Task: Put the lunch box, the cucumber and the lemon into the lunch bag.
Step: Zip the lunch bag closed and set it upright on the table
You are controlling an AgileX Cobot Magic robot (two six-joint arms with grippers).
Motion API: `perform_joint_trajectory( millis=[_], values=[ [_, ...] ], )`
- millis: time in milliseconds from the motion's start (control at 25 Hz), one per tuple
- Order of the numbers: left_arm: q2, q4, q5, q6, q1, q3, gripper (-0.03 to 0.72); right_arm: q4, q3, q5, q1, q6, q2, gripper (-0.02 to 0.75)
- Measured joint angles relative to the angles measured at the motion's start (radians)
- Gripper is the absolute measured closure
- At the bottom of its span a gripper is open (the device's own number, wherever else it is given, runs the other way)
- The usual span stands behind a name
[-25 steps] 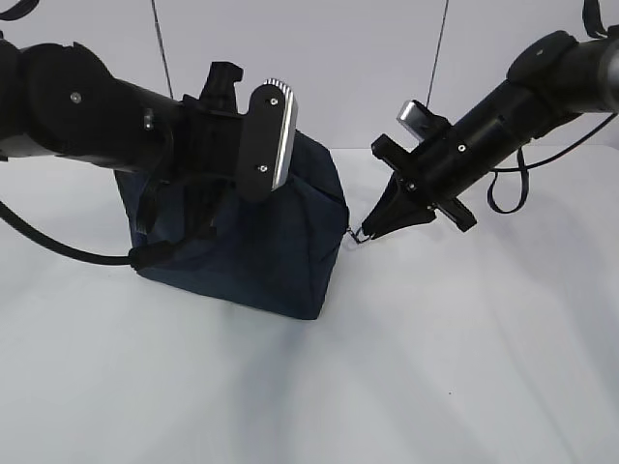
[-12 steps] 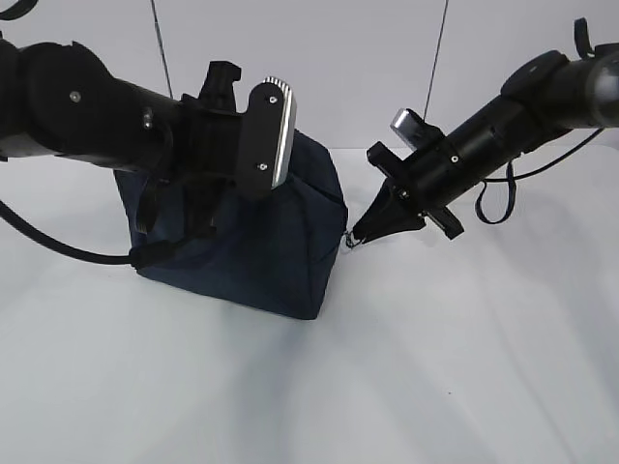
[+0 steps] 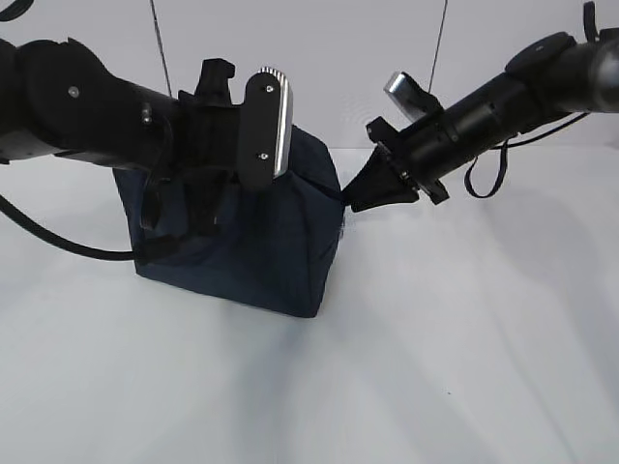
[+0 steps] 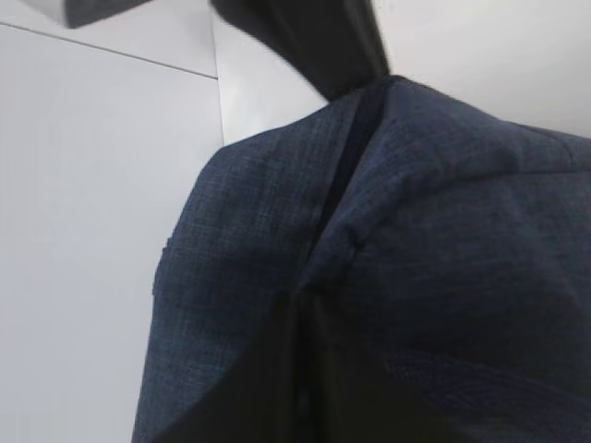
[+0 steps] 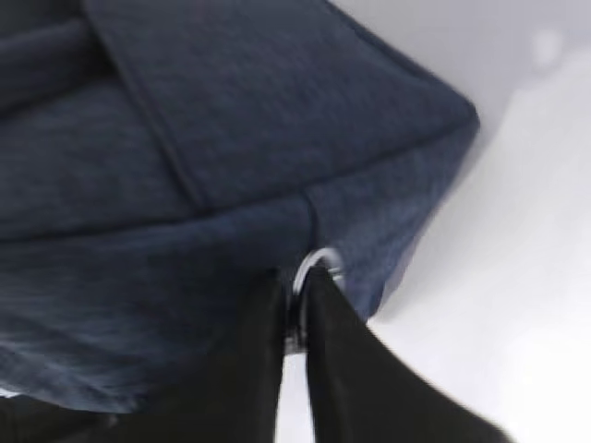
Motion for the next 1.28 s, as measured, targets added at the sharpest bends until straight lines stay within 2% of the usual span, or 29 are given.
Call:
perform_joint_trajectory(
  millis=[40,160,280,400,600,720,800,1040,1280],
  values=[
    [0.000,-0.005,0.000,0.000,0.000,0.000,0.695,-0.002,-0.015,0.000,0.000,-0.010,0.000,0.601],
    [0.000,-0.045,-0.005,0.000,0.000,0.000,0.695,-0.006,-0.029,0.000,-0.002,-0.038,-0.002,0.386],
    [0.000,-0.130,-0.011,0.000,0.000,0.000,0.695,-0.028,-0.030,0.000,-0.002,-0.057,-0.016,0.262],
    [0.000,-0.219,-0.024,0.000,0.001,0.000,0.695,-0.109,-0.031,0.000,-0.002,-0.126,-0.056,0.241],
    [0.000,-0.334,-0.053,0.000,0.002,0.000,0.695,-0.358,-0.034,0.010,-0.002,-0.304,-0.124,0.236],
    [0.000,-0.411,-0.062,0.000,0.002,0.000,0.695,-0.446,-0.034,0.015,-0.002,-0.362,-0.174,0.235],
    [0.000,-0.441,-0.062,0.000,0.002,0.000,0.695,-0.440,-0.034,0.017,-0.002,-0.399,-0.221,0.235],
    [0.000,-0.486,-0.062,0.000,0.002,0.000,0.695,-0.280,-0.033,0.023,-0.002,-0.519,-0.283,0.234],
    [0.000,-0.544,-0.062,0.000,0.002,0.000,0.695,-0.189,0.051,0.023,-0.002,-0.605,-0.283,0.235]
  ],
)
